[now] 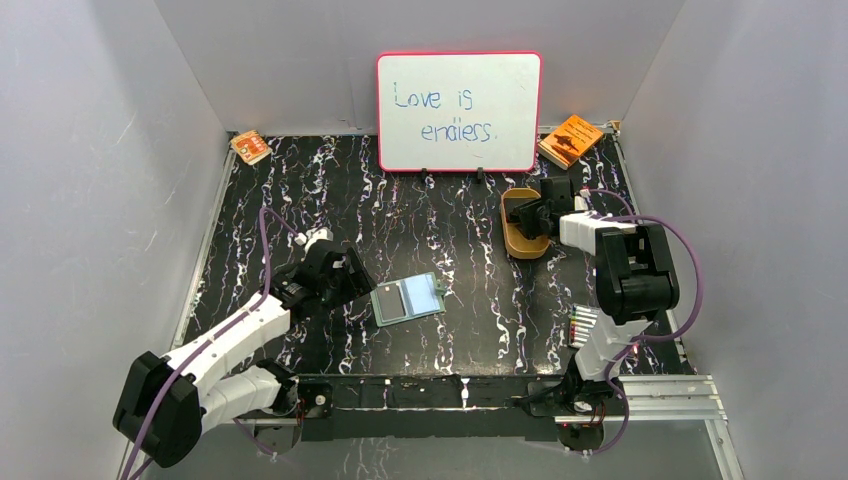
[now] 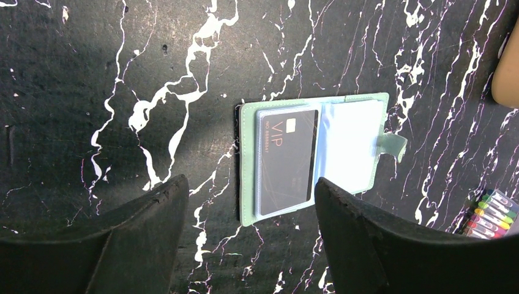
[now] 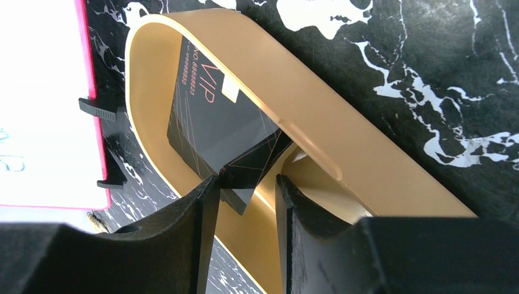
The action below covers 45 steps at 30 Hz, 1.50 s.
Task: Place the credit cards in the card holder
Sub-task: Pick up the credit card from the storage box.
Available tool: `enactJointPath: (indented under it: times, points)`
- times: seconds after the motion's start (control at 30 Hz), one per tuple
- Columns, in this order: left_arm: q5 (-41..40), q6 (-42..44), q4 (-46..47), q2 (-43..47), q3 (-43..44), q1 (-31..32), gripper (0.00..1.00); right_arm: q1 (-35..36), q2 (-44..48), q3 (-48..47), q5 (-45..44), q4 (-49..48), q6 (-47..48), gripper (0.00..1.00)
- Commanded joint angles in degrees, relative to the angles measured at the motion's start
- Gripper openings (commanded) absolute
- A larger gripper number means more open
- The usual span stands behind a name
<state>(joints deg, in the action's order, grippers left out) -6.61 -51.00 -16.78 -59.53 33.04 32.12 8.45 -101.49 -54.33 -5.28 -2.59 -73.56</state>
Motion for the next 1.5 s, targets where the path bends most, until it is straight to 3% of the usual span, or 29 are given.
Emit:
enactJointPath:
  times: [0.0, 0.7, 1.3, 1.47]
  points:
    - [-0.6, 0.0, -0.7, 0.7, 0.5, 0.2, 0.72, -0.6, 0.3, 0.6, 0.4, -2.5, 0.1, 0.44]
    - [0.5, -0.2, 0.2, -0.6, 0.2, 0.2, 0.71, -0.7, 3.9, 4.6, 1.2, -3.5, 1.2, 0.33]
    - [0.8, -0.4, 0.5, -0.8, -0.3, 0.2, 0.71, -0.9, 3.6, 2.6, 2.1, -4.0, 4.0, 0.24]
    - [1.0, -0.6, 0.7, -0.8, -0.6, 0.2, 0.71, -0.9, 4.2, 2.2, 2.2, -4.1, 4.5, 0.18]
